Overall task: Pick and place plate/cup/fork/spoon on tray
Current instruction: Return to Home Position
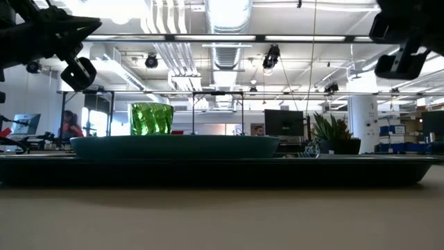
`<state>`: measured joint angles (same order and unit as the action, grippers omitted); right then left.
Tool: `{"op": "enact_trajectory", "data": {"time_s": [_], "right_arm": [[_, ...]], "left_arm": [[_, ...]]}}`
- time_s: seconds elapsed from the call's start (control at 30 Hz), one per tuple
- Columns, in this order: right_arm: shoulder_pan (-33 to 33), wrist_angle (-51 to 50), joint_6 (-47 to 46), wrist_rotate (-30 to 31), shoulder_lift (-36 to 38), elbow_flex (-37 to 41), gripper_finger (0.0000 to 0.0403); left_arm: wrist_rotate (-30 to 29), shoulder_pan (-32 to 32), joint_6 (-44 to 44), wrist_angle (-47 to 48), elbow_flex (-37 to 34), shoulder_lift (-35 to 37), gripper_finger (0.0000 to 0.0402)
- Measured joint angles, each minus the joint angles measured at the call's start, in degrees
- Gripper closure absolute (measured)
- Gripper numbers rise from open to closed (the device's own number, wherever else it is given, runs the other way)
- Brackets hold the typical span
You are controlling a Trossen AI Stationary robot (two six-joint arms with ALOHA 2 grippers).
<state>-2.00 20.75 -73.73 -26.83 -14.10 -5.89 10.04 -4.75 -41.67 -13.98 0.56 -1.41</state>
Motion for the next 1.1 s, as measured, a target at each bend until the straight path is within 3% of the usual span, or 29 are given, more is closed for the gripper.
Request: {"op": "enact_trajectory", "data": {"time_s": [0.13,0.33,0.6,0.87,1.1], "right_arm": [[0.0,-13.7,2.1,-1.0,5.1,-5.1,0.0394],[0.0,-36.6,12.2,8.2,13.7,-15.6,0.0394],[0.0,-62.5,14.9,16.5,11.5,-26.8,0.0394],[0.0,-64.4,14.7,15.4,11.8,-25.3,0.0394],[0.0,-50.5,18.5,11.7,14.0,-19.7,0.0394]], "left_arm": [[0.0,0.0,0.0,0.0,0.0,0.0,0.0402],[0.0,0.0,0.0,0.0,0.0,0.0,0.0402],[-0.1,0.0,0.0,0.3,0.0,-0.3,0.0402],[-1.6,0.0,0.0,2.5,0.0,-0.5,0.0402],[-2.0,0.0,-0.1,2.5,0.0,-0.4,0.0402]]}}
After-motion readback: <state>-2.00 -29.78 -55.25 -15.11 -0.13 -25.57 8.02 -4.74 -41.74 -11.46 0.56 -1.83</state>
